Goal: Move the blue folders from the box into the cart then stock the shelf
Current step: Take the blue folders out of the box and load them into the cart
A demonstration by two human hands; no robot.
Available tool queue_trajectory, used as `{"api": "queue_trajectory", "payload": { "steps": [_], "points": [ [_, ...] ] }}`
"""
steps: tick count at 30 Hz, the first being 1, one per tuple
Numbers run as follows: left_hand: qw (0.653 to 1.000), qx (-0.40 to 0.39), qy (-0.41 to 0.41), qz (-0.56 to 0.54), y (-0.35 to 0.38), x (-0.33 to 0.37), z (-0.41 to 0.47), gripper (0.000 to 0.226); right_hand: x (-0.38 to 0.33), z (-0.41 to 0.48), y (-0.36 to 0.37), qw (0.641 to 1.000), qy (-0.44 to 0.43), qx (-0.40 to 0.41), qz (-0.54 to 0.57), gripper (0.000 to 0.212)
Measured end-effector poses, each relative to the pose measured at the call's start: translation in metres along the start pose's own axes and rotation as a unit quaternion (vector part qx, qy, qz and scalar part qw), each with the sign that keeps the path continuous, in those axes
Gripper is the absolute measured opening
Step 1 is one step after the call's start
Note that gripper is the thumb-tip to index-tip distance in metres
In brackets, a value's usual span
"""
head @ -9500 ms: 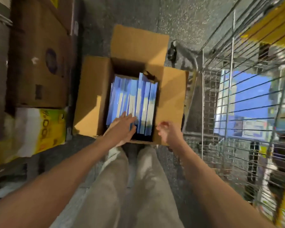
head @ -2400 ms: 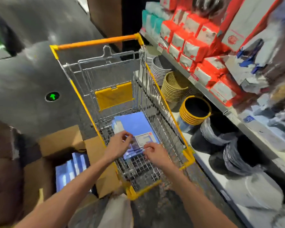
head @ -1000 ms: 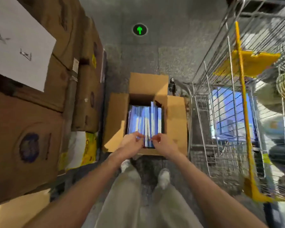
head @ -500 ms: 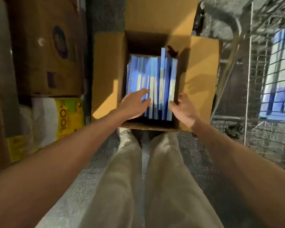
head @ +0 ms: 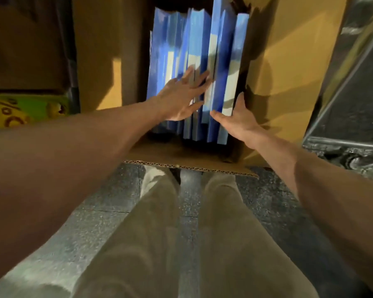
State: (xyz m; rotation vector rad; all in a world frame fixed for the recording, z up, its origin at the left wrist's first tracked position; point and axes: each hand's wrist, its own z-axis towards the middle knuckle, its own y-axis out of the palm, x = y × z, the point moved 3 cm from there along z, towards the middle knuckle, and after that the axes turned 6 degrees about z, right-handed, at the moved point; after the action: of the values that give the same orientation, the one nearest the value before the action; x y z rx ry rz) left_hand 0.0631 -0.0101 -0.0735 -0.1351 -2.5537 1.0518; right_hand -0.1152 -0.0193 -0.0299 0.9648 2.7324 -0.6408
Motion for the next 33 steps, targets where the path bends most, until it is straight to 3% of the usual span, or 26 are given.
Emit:
{"api": "queue_trajectory", "payload": {
  "steps": [8, 16, 22, 25, 29, 33],
  "points": [
    [0.995, -0.052, 0.003, 0.089, -0.013, -0.014, -0.004, 0.073, 0.004, 0.014, 0.01, 0.996, -0.014, 0.055, 0.073, 0.089],
    [0.993, -0.072, -0.002, 0.091, -0.007, -0.015, -0.003, 0.077, -0.002, 0.031, 0.027, 0.994, 0.001, 0.092, 0.051, 0.12],
    [0.994, -0.061, 0.0, 0.088, -0.007, -0.016, -0.004, 0.077, -0.009, 0.027, 0.01, 0.995, -0.037, 0.089, 0.034, 0.102],
    [0.996, -0.069, -0.011, 0.063, -0.008, -0.016, -0.003, 0.077, -0.006, 0.029, 0.002, 0.992, -0.023, 0.11, 0.057, 0.105],
    [0.996, -0.09, -0.02, 0.018, -0.005, -0.012, -0.004, 0.075, -0.005, 0.034, 0.011, 0.998, 0.006, 0.066, 0.023, 0.103],
    [0.993, -0.116, -0.024, -0.009, -0.008, -0.012, -0.001, 0.073, -0.018, 0.035, 0.033, 0.997, -0.006, 0.072, 0.005, 0.088]
  ]
}}
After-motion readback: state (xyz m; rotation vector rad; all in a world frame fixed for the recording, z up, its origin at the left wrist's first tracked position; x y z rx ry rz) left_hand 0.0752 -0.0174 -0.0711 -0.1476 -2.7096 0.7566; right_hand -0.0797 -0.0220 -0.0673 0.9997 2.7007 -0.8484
